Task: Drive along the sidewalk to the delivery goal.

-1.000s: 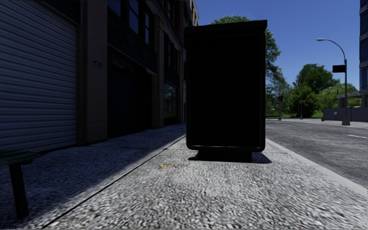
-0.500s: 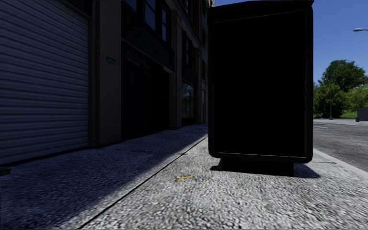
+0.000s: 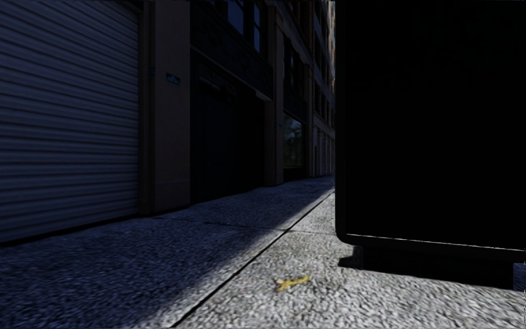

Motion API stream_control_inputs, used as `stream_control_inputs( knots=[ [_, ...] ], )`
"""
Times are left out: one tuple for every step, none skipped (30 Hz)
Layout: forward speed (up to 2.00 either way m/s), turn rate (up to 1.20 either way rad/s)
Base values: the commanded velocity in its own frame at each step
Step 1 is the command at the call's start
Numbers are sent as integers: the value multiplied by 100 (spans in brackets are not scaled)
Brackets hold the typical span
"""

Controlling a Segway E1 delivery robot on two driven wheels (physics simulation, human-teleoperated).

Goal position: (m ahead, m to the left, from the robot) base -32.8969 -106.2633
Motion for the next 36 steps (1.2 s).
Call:
stream_control_inputs(
  knots=[
    [111,52],
    [111,53],
    [111,54],
    [111,54],
    [111,54],
    [111,54],
    [111,54],
    [111,54],
    [111,54],
    [111,54],
    [111,54],
    [111,54],
    [111,47],
    [111,22],
    [111,3],
    [111,3],
    [111,0],
    [111,0],
    [114,0],
    [131,0],
    [131,0],
    [159,0],
    [200,0],
    [200,0],
    [200,0],
    [200,0],
    [200,0],
    [200,0],
    [200,0],
    [200,0],
    [200,0],
    [200,0],
    [200,-46],
    [200,-57],
    [200,-60],
    [200,-60]
  ],
)
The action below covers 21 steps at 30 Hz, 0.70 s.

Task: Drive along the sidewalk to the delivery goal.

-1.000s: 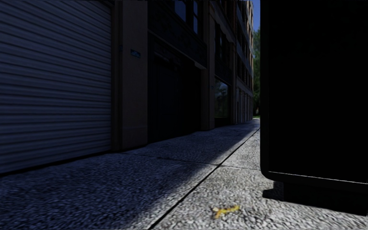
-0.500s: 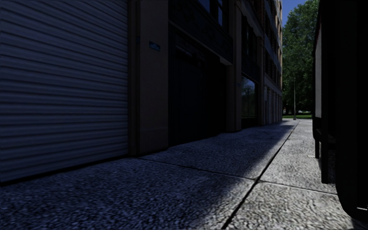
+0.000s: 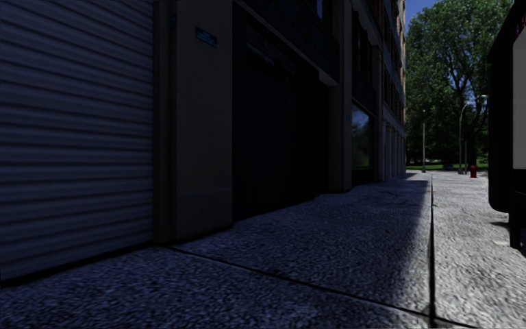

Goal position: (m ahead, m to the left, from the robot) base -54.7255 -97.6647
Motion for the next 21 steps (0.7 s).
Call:
stream_control_inputs(
  knots=[
    [200,-60],
    [200,-60],
    [200,-60],
    [200,-60],
    [200,-60],
    [200,-60],
    [200,-60],
    [200,-60],
    [200,-60],
    [200,-60],
    [200,-60],
    [200,-60],
    [200,-60],
    [200,-60],
    [200,-60],
    [200,-60],
    [200,-60],
    [200,-60],
    [200,-60],
    [200,-60],
    [200,-60]
  ],
)
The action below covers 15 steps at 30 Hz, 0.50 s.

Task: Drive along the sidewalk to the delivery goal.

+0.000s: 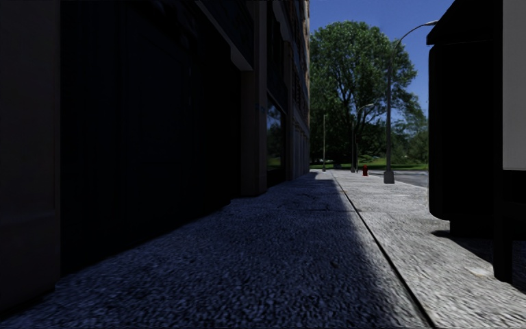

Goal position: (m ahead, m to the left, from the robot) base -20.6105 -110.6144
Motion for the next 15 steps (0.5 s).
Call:
stream_control_inputs(
  knots=[
    [200,-60],
    [200,-60],
    [200,-60],
    [200,-54],
    [200,-54],
    [200,0],
    [200,0],
    [200,0],
    [200,0],
    [200,0],
    [200,0],
    [200,0],
    [200,0],
    [200,0],
    [200,0]
  ],
)
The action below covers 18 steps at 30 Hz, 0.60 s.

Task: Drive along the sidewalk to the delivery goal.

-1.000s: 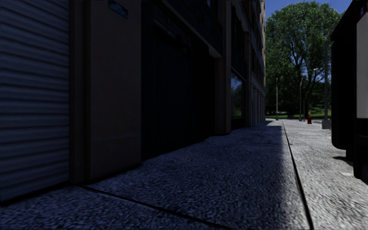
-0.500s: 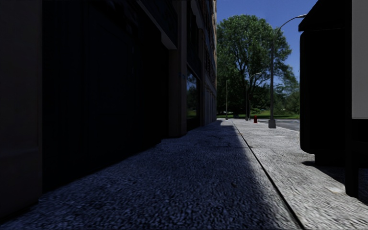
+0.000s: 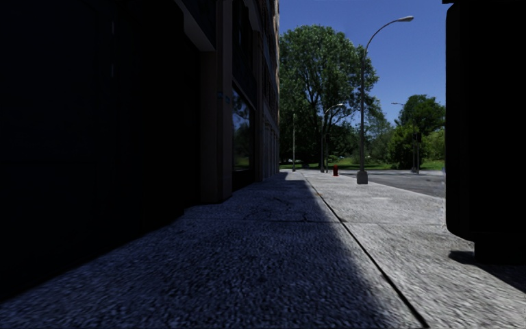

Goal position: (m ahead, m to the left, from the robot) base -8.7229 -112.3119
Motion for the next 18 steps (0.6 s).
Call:
stream_control_inputs(
  knots=[
    [200,0],
    [200,0],
    [200,0],
    [200,-25],
    [200,-37],
    [200,-40],
    [200,-41],
    [200,-41],
    [200,-41],
    [200,-41],
    [200,-41],
    [200,-41],
    [200,-41],
    [200,-41],
    [200,-41],
    [200,-41],
    [200,-41],
    [200,-41]
  ],
)
